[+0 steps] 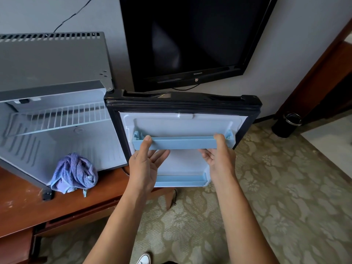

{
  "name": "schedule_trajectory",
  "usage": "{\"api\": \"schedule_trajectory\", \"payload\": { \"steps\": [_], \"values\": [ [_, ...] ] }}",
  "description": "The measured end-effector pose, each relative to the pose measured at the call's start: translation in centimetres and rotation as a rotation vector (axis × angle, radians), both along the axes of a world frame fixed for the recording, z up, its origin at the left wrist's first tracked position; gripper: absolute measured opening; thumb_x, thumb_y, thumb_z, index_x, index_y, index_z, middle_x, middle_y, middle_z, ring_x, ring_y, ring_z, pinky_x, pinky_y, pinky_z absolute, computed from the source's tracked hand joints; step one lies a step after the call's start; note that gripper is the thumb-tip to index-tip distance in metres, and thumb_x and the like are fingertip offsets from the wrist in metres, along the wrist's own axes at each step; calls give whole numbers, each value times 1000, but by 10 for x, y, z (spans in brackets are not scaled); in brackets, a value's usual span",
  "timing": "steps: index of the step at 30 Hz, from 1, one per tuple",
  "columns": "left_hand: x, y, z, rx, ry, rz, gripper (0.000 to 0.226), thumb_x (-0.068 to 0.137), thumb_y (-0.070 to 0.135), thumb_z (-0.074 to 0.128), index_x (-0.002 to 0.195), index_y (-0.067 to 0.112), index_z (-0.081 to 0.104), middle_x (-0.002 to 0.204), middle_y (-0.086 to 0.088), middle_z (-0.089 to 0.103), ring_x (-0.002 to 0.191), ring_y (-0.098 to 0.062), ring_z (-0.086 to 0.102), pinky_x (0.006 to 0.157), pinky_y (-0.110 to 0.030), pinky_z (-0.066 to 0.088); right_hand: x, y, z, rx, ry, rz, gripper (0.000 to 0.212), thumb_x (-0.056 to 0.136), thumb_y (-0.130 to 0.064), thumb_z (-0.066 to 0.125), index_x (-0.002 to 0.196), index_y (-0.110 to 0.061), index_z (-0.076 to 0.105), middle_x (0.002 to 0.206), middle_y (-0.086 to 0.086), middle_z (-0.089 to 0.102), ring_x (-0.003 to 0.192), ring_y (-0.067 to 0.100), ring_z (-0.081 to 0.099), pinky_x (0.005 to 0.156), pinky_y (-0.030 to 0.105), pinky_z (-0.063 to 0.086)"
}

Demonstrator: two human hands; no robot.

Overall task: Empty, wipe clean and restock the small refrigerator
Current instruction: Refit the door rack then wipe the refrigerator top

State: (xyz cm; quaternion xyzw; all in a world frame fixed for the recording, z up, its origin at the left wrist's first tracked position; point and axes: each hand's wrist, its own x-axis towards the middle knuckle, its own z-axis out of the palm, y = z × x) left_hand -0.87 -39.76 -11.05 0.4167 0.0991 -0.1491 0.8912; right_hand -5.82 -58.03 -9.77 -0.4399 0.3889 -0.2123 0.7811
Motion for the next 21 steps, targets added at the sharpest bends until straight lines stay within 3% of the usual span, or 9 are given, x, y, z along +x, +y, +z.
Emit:
{"api": "schedule_trajectory", "payload": {
  "steps": [4,9,13,17,21],
  "values": [
    [1,-2,2,19,-5,-11,51,98,32,66,127,-9,58,115,-31,68,109,-37,71,88,-36,61,3,0,-1,63,-58,27,36,89,-36,71,111,-7,68,96,13,70,74,24,68,57,26,48],
    [1,-3,3,74,-7,0,35,99,28,65,111,-5,60,73,-7,69,96,-33,74,93,-42,59,8,2,-10,93,-21,23,28,91,-32,65,107,-9,64,91,15,65,70,24,67,52,25,45],
    [1,-3,3,91,-15,-14,23,102,24,60,94,3,55,53,5,57,73,-21,72,94,-43,56,8,-1,-15,78,0,31,40,90,-31,63,120,-4,61,92,15,65,72,24,71,54,26,48],
    [-3,-3,-8,96,62,28,36,97,30,67,104,-3,55,69,-1,56,98,-33,75,86,-37,61,5,1,-24,44,72,8,26,90,-30,62,106,-10,61,89,14,64,71,22,74,61,28,51],
    [-2,1,-13,102,64,31,36,96,31,69,99,-2,54,74,-4,41,96,-35,74,83,-34,61,1,4,-28,72,63,-9,27,89,-31,63,108,-12,60,97,21,66,70,23,74,60,29,56]
  ]
}}
